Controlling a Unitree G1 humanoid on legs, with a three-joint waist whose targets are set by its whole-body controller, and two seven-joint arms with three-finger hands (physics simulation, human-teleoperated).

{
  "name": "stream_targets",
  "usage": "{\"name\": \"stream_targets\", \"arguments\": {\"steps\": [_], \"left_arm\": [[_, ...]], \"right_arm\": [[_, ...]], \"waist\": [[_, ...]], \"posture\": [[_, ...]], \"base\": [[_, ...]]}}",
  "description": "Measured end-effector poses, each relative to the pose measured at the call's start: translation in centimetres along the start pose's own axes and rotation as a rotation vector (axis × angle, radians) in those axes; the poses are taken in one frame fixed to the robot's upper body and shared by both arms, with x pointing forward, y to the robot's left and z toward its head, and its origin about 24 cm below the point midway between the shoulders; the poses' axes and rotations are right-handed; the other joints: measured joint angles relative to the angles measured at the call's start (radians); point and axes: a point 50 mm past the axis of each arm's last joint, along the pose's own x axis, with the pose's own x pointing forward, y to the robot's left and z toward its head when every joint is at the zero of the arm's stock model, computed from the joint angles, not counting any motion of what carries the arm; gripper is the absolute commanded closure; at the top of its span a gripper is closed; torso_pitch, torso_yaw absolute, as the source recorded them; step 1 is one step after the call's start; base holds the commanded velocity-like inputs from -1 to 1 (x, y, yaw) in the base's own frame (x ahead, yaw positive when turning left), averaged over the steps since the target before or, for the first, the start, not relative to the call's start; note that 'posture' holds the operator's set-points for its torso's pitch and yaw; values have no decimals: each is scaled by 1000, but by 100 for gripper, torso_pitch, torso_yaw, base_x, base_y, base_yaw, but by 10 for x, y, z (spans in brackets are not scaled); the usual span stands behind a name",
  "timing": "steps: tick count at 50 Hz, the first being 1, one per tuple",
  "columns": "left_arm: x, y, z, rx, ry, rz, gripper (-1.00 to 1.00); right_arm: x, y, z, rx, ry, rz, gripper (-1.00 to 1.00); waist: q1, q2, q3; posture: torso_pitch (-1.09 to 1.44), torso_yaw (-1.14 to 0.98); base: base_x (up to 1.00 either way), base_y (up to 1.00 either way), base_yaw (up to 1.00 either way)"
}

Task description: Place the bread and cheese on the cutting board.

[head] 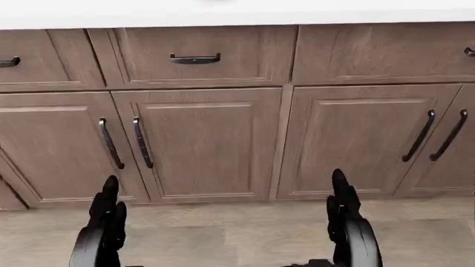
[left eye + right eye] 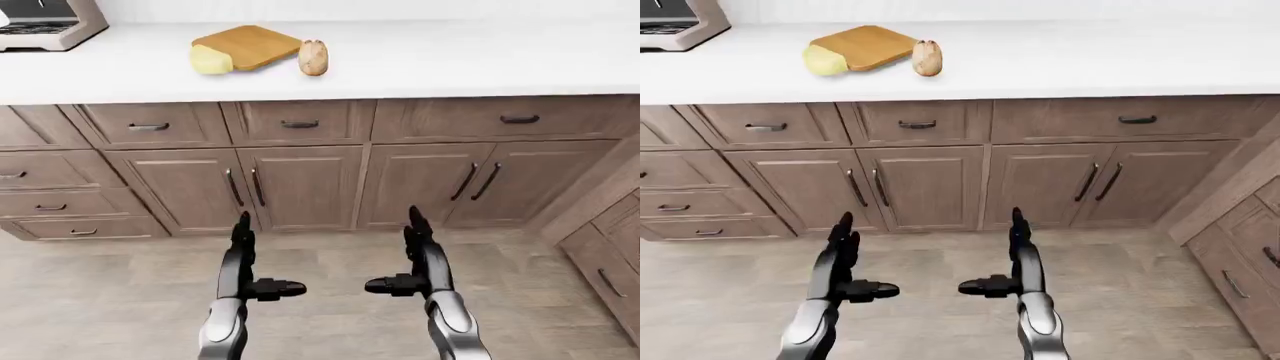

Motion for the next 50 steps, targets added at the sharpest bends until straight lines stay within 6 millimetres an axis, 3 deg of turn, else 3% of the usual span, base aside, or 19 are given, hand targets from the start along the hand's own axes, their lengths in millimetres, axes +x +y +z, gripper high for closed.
{"name": "stream_targets", "arguments": {"steps": [1, 3, 5, 7, 11, 16, 19, 25, 29, 34, 40, 47, 49, 50], "left_arm": [[1, 1, 8, 6, -10, 6, -100], [5, 3, 43, 43, -100, 23, -100], [0, 7, 66, 75, -156, 41, -100], [-6, 9, 79, 101, -165, 42, -100], [-9, 4, 111, 143, -189, 8, -100], [-5, -5, 187, 216, -333, -49, -100], [-9, -8, 213, 244, -401, -61, -100], [-5, 2, 221, 294, -346, -64, -100], [-7, 8, 236, 316, -361, -51, -100], [-6, 15, 242, 307, -375, -24, -100], [-9, 9, 242, 313, -399, -38, -100], [-5, 0, 237, 315, -383, -86, -100], [-4, 1, 237, 313, -379, -83, -100], [-5, 3, 237, 314, -378, -74, -100]], "right_arm": [[2, -2, 7, -72, -24, 5, -100], [5, -12, 38, -233, -143, -14, -100], [-3, -16, 58, -298, -216, -30, -100], [-15, -14, 77, -312, -241, -9, -100], [-25, -10, 123, -332, -301, 42, -100], [-15, -8, 183, -392, -392, 69, -100], [-13, -7, 202, -407, -416, 78, -100], [-12, -11, 229, -469, -446, 87, -100], [-13, -8, 246, -498, -487, 103, -100], [-15, -3, 244, -532, -511, 145, -100], [-19, 0, 246, -546, -547, 150, -100], [-16, -8, 243, -543, -524, 117, -100], [-17, -6, 243, -545, -527, 121, -100], [-17, -4, 243, -544, -534, 131, -100]], "waist": [[-1, -3, -5], [6, -3, -46], [8, -14, -30], [6, -10, -47], [8, -6, -58], [7, -8, -68], [6, -5, -74], [6, -2, -54], [5, -5, -42], [9, 1, -44], [12, -2, -41], [-6, 29, -33], [-4, 54, -30], [-1, 54, -26]], "posture": [[0, 0], [0, 0], [0, 0], [0, 0], [0, 0], [0, 0], [0, 0], [0, 0], [0, 0], [0, 0], [0, 0], [0, 0], [0, 0], [0, 0]], "base": [[0, 0, 0], [0, 0, 0], [0, 0, 0], [0, 0, 0], [0, 0, 0], [0, 0, 0], [0, 0, 0], [0, 0, 0], [0, 0, 0], [9, 0, 0], [12, 0, 0], [13, 0, 0], [13, 0, 0], [12, 0, 0]]}}
